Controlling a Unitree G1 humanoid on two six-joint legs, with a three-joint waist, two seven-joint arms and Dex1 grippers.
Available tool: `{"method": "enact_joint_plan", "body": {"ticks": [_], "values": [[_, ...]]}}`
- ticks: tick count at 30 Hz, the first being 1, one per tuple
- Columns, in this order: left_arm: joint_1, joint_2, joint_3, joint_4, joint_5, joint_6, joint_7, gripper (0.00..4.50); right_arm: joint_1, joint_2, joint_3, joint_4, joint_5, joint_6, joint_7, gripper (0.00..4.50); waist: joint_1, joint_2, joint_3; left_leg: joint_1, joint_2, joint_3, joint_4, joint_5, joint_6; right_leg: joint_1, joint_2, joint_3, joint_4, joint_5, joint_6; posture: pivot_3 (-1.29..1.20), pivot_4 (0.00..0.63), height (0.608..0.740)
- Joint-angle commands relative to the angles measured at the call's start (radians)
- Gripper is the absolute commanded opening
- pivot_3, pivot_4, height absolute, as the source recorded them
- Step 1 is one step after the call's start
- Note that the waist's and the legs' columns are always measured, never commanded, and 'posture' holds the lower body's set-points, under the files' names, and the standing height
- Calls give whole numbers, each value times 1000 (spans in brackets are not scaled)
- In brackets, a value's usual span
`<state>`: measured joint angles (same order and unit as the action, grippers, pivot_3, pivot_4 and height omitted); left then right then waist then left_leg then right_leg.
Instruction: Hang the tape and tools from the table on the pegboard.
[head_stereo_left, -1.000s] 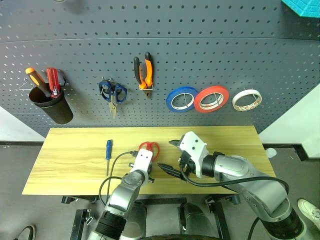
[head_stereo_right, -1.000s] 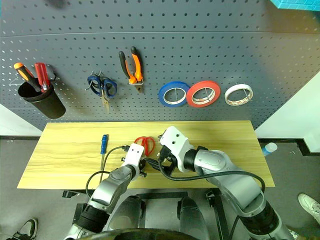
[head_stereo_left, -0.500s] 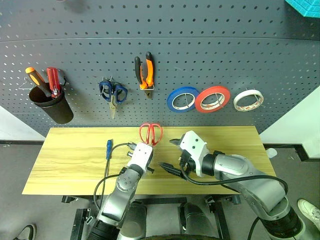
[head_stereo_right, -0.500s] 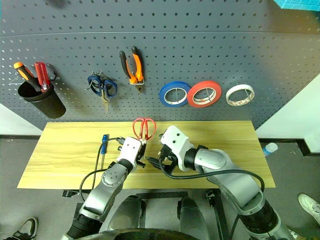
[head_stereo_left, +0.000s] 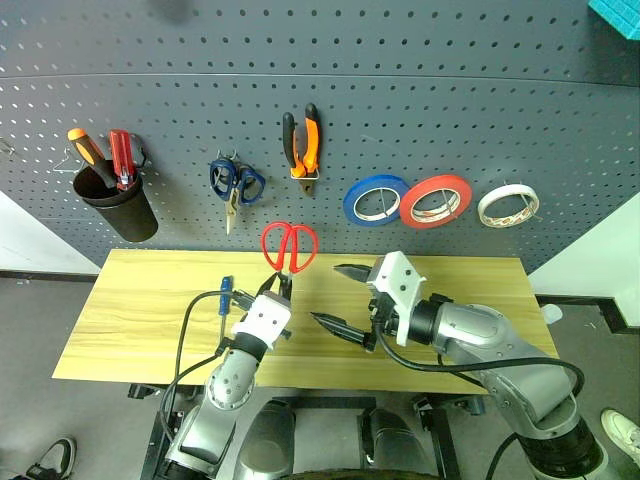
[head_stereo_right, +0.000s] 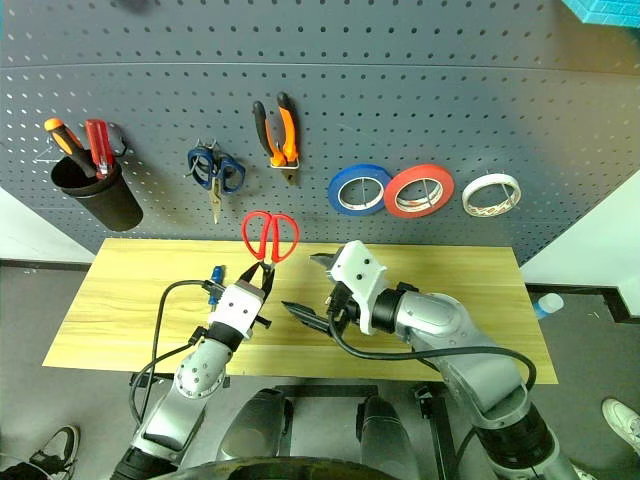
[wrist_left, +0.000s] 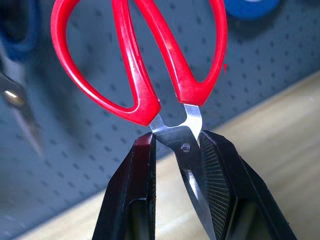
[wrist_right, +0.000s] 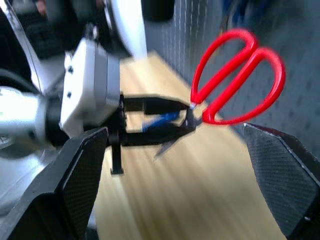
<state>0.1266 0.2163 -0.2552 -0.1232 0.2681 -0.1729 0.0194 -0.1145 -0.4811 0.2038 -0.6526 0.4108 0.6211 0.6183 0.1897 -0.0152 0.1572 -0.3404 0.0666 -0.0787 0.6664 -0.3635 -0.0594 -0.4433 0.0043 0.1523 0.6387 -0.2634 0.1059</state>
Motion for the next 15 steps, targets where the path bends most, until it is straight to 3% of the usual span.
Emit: {"method": "enact_joint_plan", "body": {"ticks": [1, 6, 15], "values": [[-11, 9, 42, -16, 33, -99, 45, 959, 66, 2, -61, 4, 38, -108, 53, 4500, 12, 0, 0, 0, 0, 0, 0, 0, 0, 0, 0, 0, 0, 0, 0, 318, 93, 687], [-17, 20, 80, -3, 61, -186, 82, 959, 131, 4, -69, 63, 7, -223, 90, 4500, 20, 1, -2, 1, 0, 0, 0, 0, 0, 0, 0, 0, 1, 1, 2, 328, 78, 687], [-36, 16, 130, 5, 150, -276, 174, 959, 99, 11, -53, 183, -46, -303, 101, 4500, 23, 0, -17, 2, 0, 0, 2, 0, 0, 2, 0, 0, 3, 3, 1, 346, 60, 687]]}}
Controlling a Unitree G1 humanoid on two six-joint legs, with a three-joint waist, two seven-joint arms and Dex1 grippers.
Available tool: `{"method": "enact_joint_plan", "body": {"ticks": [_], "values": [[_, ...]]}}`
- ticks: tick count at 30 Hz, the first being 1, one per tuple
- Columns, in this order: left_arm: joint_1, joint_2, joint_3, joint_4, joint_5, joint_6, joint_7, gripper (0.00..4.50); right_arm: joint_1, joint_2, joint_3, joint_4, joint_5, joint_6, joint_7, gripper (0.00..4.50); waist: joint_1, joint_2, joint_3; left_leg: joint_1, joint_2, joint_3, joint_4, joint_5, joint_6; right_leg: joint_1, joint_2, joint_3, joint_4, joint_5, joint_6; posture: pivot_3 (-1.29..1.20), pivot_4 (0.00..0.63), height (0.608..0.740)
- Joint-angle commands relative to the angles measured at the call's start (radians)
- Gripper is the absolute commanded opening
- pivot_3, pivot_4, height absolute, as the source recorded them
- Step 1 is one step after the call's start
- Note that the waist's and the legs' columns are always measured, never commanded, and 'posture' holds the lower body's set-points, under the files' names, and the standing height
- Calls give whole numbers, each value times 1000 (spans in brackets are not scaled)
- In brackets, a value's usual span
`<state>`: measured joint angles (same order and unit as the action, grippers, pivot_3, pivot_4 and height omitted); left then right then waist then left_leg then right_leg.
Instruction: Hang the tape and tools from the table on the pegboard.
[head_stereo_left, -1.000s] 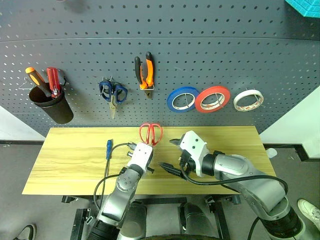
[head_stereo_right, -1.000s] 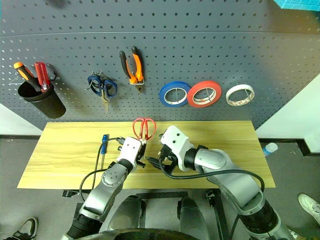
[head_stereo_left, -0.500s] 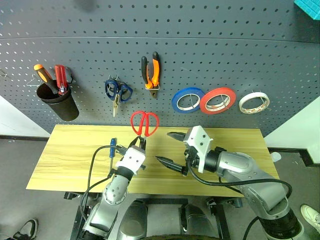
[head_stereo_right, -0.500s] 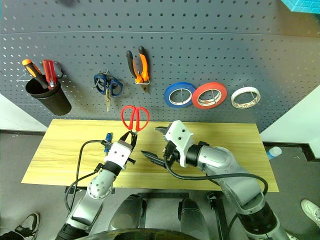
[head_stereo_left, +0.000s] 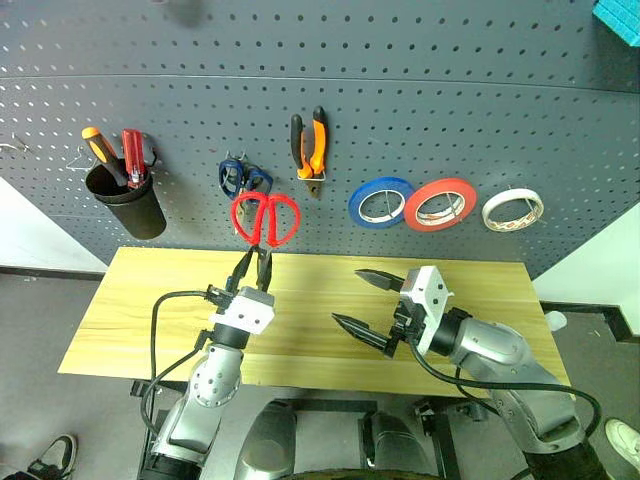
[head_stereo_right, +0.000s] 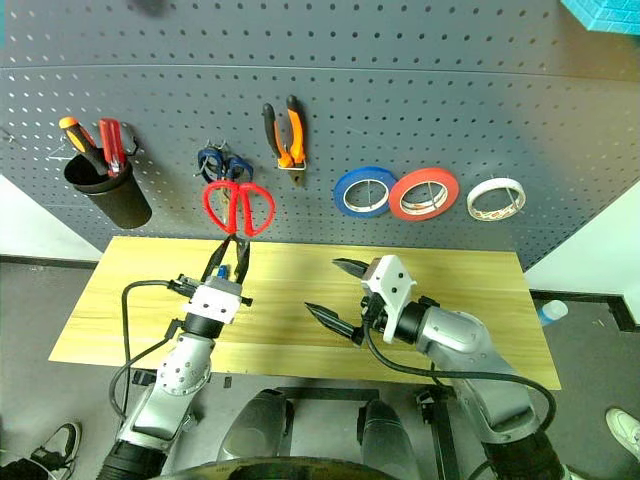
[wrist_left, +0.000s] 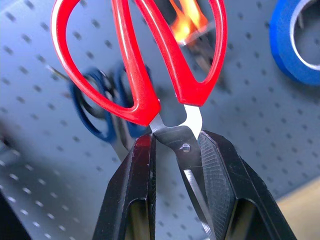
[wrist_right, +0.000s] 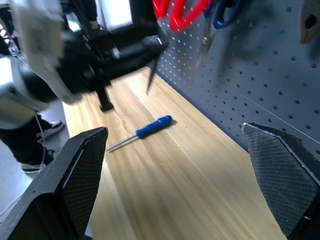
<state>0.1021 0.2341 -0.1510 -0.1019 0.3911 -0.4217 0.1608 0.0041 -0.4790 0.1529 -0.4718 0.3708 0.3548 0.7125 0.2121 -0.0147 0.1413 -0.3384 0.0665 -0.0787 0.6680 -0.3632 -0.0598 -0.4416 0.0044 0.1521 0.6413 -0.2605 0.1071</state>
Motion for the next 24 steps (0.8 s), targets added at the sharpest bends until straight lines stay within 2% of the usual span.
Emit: {"method": "enact_joint_plan", "body": {"ticks": [1, 14, 24], "values": [[-17, -4, 31, -10, 29, -25, 36, 959, -27, 9, -2, 12, -9, -41, 9, 4500, 2, 0, -4, 0, 0, 0, 0, 0, 0, 0, 0, 0, 0, 0, 0, 351, 59, 687], [-80, -17, 78, 59, 22, -11, 62, 959, -22, 23, -16, 20, 16, -78, 35, 4500, 49, 1, -15, 0, -1, 0, 10, 0, 0, 1, 1, 0, 9, 0, 0, 353, 53, 687], [-169, -20, 94, 171, -23, -4, 51, 959, -15, 25, -17, 12, 4, -80, 26, 4500, 48, 2, -26, 2, -1, 0, 16, 0, -1, 7, 1, 0, 8, 3, -2, 342, 52, 687]]}}
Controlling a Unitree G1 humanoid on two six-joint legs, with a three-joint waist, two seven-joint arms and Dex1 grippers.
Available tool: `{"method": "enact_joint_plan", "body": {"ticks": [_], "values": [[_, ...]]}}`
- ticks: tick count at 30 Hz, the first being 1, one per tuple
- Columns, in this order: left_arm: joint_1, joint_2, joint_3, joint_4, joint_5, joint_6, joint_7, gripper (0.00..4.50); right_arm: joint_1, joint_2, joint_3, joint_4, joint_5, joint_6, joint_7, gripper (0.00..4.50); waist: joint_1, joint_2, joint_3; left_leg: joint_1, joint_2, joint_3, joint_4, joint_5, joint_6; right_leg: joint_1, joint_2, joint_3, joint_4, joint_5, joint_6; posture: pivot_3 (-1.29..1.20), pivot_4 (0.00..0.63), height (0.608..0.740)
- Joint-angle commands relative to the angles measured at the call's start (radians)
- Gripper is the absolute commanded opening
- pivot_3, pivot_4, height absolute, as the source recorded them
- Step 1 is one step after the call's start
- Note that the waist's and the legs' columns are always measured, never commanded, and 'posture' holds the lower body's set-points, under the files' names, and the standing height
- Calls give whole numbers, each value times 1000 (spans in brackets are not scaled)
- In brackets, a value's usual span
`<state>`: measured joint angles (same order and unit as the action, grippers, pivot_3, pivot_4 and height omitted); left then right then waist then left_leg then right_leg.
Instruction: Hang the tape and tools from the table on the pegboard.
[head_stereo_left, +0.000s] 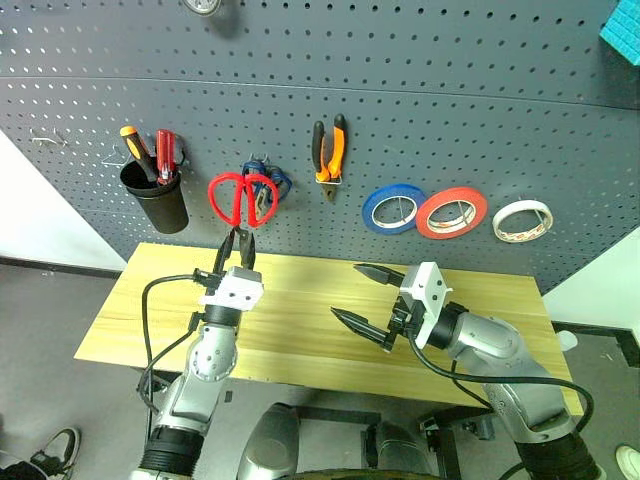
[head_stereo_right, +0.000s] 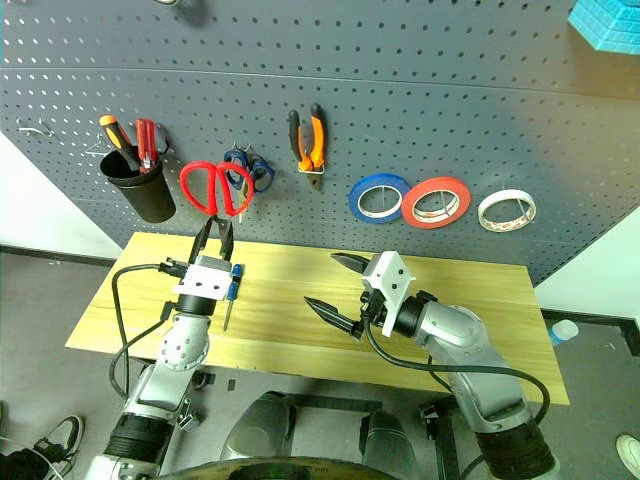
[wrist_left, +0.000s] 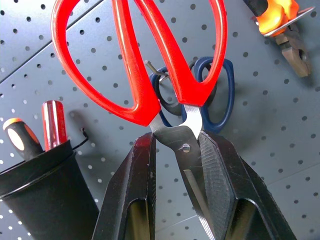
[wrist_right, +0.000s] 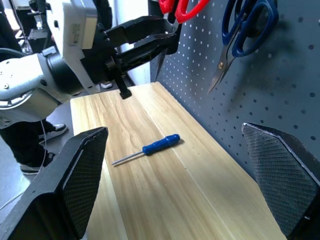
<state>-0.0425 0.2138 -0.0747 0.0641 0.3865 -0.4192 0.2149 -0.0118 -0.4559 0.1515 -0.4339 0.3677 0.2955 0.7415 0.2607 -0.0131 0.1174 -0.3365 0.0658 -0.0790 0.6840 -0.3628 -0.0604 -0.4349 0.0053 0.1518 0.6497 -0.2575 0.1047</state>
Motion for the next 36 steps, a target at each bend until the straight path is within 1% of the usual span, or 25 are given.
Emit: {"method": "enact_joint_plan", "body": {"ticks": [1, 17, 26, 36], "values": [[-33, -1, 16, 15, -22, -7, -6, 959, 3, 1, -15, -27, 6, -21, -4, 4500, -1, 1, -3, 0, 0, 0, 0, 0, 0, 0, 0, 0, 0, 0, 0, 340, 52, 687], [-134, -41, -4, 146, -56, 16, -72, 959, 12, 1, -5, -43, -3, -17, -17, 4500, 0, 1, -13, 0, 0, -1, 0, 0, 0, 0, 0, 0, 0, 0, 0, 334, 53, 687], [-155, -49, -4, 174, -63, 24, -76, 959, 28, -2, -2, -56, -9, -14, -24, 4500, 0, 1, -15, 0, 0, -1, 0, 0, 0, 0, 0, 0, 1, 0, 0, 330, 54, 687], [-226, -70, -8, 292, -56, 25, -53, 959, 27, 3, 0, -94, 11, -2, -27, 4500, -1, 1, -16, 1, 0, -1, 0, 0, 0, 1, 0, -1, 1, 0, 0, 323, 57, 687]]}}
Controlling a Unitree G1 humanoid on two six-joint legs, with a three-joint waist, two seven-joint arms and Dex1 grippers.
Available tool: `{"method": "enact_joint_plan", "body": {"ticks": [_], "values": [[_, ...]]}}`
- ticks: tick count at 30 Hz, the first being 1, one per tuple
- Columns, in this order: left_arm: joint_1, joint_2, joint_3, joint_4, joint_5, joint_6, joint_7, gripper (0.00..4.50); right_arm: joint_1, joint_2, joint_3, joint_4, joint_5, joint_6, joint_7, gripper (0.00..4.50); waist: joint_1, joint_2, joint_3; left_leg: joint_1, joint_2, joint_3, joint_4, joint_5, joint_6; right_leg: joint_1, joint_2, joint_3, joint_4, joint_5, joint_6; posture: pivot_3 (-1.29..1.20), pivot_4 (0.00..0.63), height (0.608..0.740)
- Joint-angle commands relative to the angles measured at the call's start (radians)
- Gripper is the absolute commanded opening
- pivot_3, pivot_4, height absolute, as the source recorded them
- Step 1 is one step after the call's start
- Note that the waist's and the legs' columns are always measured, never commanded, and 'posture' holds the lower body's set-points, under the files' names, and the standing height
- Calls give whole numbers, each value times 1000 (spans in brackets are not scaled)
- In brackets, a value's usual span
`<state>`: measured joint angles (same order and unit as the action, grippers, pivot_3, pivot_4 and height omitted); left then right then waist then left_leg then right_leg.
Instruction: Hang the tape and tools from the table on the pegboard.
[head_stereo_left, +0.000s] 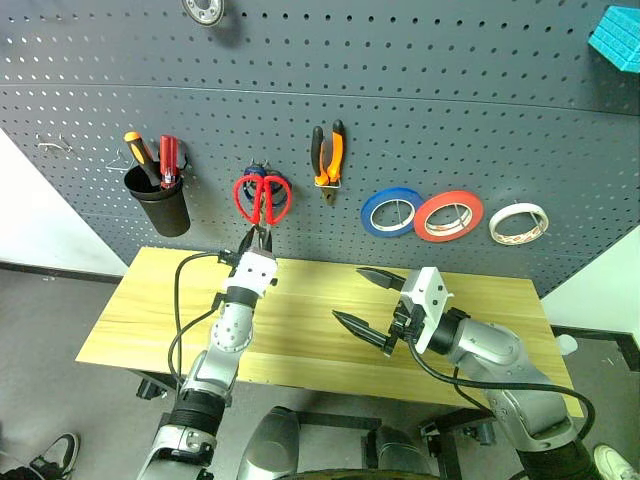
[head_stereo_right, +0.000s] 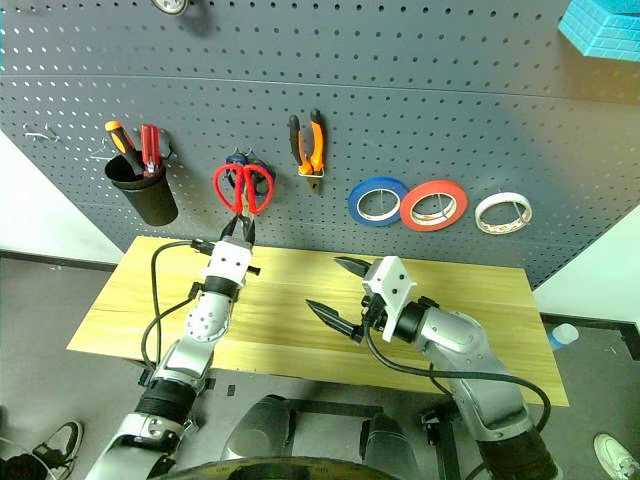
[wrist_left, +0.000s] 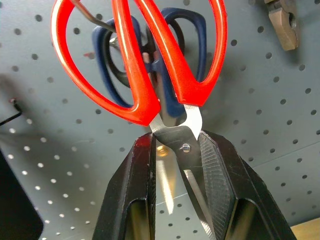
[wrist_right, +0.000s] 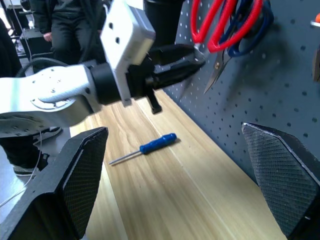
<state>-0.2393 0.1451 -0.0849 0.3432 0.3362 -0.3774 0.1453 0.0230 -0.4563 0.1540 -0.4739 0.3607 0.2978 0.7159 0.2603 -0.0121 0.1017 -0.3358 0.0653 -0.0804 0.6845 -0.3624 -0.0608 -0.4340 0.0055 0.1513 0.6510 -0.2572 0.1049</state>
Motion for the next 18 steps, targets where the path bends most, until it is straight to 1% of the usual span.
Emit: {"method": "enact_joint_plan", "body": {"ticks": [1, 7, 13, 15, 17, 18], "values": [[-42, 0, 4, 34, -6, -19, 22, 959, -6, 3, -2, -61, 19, -1, -3, 4500, -1, 0, 0, 0, 0, 0, 0, 0, 0, 0, 0, 0, 0, 0, 0, 320, 58, 687], [-91, -5, -5, 131, -12, -21, 25, 958, -3, 3, 3, -83, 20, 12, -14, 4500, 0, 0, 0, 0, 0, 0, 0, 0, 0, 0, 0, 0, 0, 0, 0, 315, 60, 687], [-106, -5, 6, 159, -21, -20, 40, 938, 0, 2, 1, -96, 19, 24, -26, 4500, 0, 0, -1, 0, 0, 0, 0, 0, -1, 1, 0, 0, 0, 0, 0, 312, 63, 687], [-105, -3, 8, 161, -42, -25, 18, 1650, 2, 2, 2, -98, 19, 26, -29, 4500, 0, 0, -1, 1, 0, 0, 0, 0, -1, 1, 0, 0, 0, 0, 0, 311, 63, 687], [-101, -1, 10, 155, -57, -14, 3, 2163, 2, 2, 3, -100, 19, 27, -31, 4500, -1, 0, -1, 1, 0, -1, 0, 0, -1, 1, 0, 0, 0, 0, 0, 312, 64, 687], [-99, -1, 12, 150, -59, -8, 3, 2543, 2, 2, 3, -100, 19, 28, -32, 4500, -1, 0, -1, 1, 0, 0, 0, 0, -1, 1, 0, 0, 0, 0, 0, 311, 64, 687]]}}
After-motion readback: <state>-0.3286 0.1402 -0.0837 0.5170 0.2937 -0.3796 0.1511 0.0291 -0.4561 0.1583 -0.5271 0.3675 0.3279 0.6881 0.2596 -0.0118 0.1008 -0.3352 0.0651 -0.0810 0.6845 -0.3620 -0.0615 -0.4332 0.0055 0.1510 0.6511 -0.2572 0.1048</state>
